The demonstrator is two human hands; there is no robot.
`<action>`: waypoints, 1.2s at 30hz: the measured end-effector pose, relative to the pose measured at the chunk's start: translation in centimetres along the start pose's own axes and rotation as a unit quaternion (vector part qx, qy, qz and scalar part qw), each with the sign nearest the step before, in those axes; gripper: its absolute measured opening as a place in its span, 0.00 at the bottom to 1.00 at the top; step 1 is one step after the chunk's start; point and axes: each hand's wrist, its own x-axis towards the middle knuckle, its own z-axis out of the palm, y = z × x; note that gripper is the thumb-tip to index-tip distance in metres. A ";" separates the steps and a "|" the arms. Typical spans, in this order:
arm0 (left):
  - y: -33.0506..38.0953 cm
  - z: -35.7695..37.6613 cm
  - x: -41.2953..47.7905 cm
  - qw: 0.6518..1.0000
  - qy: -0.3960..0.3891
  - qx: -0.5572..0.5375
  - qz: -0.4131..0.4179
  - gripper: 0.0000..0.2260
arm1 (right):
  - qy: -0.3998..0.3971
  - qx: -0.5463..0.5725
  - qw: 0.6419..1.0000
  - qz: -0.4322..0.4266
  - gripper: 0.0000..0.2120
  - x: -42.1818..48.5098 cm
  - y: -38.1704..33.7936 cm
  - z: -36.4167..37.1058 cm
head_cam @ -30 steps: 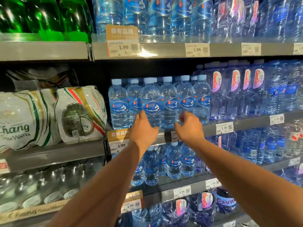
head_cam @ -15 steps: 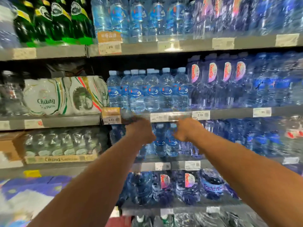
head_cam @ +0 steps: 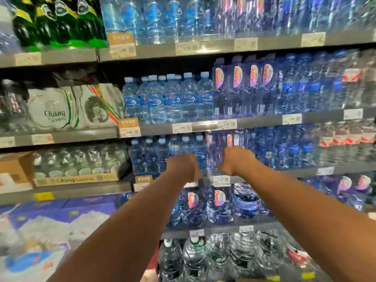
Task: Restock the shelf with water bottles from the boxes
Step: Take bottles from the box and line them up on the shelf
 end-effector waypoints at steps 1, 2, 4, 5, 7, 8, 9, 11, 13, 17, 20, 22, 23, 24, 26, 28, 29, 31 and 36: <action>0.2 0.2 -0.5 1.000 -0.009 -0.003 0.002 0.15 | -0.002 0.004 1.000 0.005 0.15 -0.8 0.1 0.3; 0.5 0.4 -1.1 1.000 -0.018 -0.003 0.006 0.16 | -0.002 0.006 1.000 0.009 0.16 -1.6 0.1 0.7; 1.1 0.7 -2.4 0.999 -0.027 0.000 0.026 0.17 | -0.011 0.000 1.000 0.022 0.16 -3.3 0.2 1.1; 1.4 0.9 -3.1 0.999 -0.028 -0.004 0.034 0.16 | -0.024 -0.003 0.999 0.031 0.15 -4.2 0.2 1.3; 2.0 1.4 -4.1 0.998 -0.034 -0.029 0.043 0.12 | -0.044 -0.007 0.998 0.046 0.13 -5.8 0.3 1.5; 2.4 1.7 -4.6 0.998 -0.038 -0.034 0.047 0.11 | -0.047 -0.010 0.998 0.049 0.14 -6.5 0.5 1.7; 2.8 1.9 -5.1 0.997 -0.044 -0.029 0.055 0.10 | -0.049 -0.012 0.997 0.052 0.15 -7.2 0.7 1.9; 3.6 2.5 -5.7 0.996 -0.054 -0.006 0.073 0.10 | -0.047 -0.013 0.997 0.060 0.16 -8.1 1.1 2.4; 4.6 3.0 -6.2 0.995 -0.060 -0.001 0.075 0.12 | -0.055 -0.012 0.997 0.060 0.15 -9.0 1.6 3.0; 6.9 4.3 -6.7 0.995 -0.067 -0.010 0.078 0.12 | -0.071 -0.007 0.996 0.056 0.09 -10.1 3.1 4.3; 9.3 5.5 -6.5 0.993 -0.079 -0.019 0.081 0.08 | -0.090 -0.017 0.995 0.046 0.11 -10.5 5.1 5.5; 11.3 6.3 -6.3 0.994 -0.073 -0.027 0.073 0.08 | -0.100 -0.021 0.994 0.041 0.15 -10.6 7.0 6.4; 12.4 6.9 -6.1 0.995 -0.069 -0.031 0.067 0.09 | -0.104 -0.023 0.994 0.038 0.17 -10.6 8.0 6.9; 13.6 7.4 -5.9 0.995 -0.070 -0.036 0.062 0.11 | -0.111 -0.025 0.993 0.034 0.19 -10.5 9.1 7.6; 15.9 9.0 -5.4 0.994 -0.089 -0.032 0.062 0.13 | -0.128 -0.027 0.991 0.028 0.20 -10.3 11.2 9.0; 18.2 10.8 -4.6 0.991 -0.108 -0.023 0.069 0.14 | -0.136 -0.024 0.990 0.024 0.19 -10.1 13.4 10.4; 19.2 11.6 -4.3 0.991 -0.110 -0.030 0.064 0.14 | -0.142 -0.025 0.989 0.021 0.19 -9.9 14.4 11.2; 21.1 13.1 -3.8 0.991 -0.116 -0.043 0.045 0.13 | -0.161 -0.029 0.986 0.011 0.20 -9.7 16.3 12.8; 24.7 18.1 -3.3 0.986 -0.154 -0.053 0.045 0.13 | -0.197 -0.031 0.980 -0.005 0.20 -9.6 19.6 18.0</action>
